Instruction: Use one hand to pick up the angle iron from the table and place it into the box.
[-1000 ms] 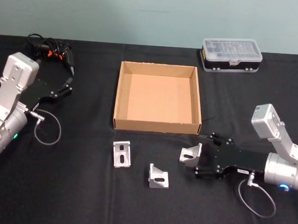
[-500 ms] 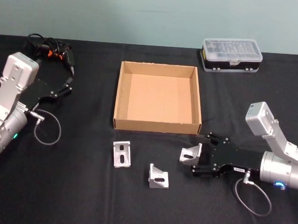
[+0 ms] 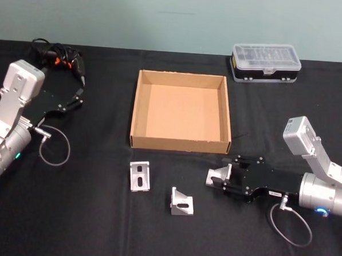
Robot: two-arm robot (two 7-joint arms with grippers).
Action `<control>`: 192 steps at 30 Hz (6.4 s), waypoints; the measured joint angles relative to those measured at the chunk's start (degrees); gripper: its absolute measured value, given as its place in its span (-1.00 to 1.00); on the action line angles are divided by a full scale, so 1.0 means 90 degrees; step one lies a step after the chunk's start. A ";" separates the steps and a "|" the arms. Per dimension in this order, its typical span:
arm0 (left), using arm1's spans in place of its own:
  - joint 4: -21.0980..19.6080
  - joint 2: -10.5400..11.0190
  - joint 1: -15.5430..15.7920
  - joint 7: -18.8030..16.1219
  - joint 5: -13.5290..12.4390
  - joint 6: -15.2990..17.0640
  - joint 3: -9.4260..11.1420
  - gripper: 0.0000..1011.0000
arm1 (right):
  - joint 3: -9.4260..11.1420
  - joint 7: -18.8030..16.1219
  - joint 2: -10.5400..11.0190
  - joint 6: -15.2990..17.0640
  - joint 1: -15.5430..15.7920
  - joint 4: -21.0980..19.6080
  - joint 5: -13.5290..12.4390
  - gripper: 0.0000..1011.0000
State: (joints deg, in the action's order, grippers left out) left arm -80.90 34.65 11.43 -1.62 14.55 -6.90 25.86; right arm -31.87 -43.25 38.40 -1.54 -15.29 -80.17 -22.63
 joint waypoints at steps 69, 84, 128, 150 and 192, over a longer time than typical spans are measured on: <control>0.0000 0.0000 0.0000 0.0000 0.0000 0.0000 0.0000 0.98 | -0.0135 0.2835 -0.3005 0.3938 -0.2495 0.1529 0.0819 -0.11; 0.0000 0.0000 0.0000 0.0000 -0.0001 0.0000 0.0000 0.98 | -0.0176 0.2853 -0.3094 0.3925 -0.2523 0.1697 0.1006 -0.10; 0.0000 0.0000 0.0000 0.0000 -0.0001 0.0000 0.0000 0.98 | 0.0597 0.1365 -0.1948 0.2889 -0.1657 -0.0081 0.0125 0.99; 0.0000 0.0000 0.0000 0.0000 -0.0001 0.0000 0.0000 0.98 | 0.0008 -0.1736 -0.0021 0.2084 -0.1023 -0.0745 -0.0728 0.99; 0.0000 0.0000 0.0000 0.0000 0.0000 0.0000 0.0000 0.98 | -0.1781 -0.1421 -0.0580 0.1522 -0.1809 0.0136 0.0289 0.99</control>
State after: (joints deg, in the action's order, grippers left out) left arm -80.90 34.65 11.43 -1.62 14.55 -6.91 25.86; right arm -47.89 -56.04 33.18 12.16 -31.57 -78.95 -20.03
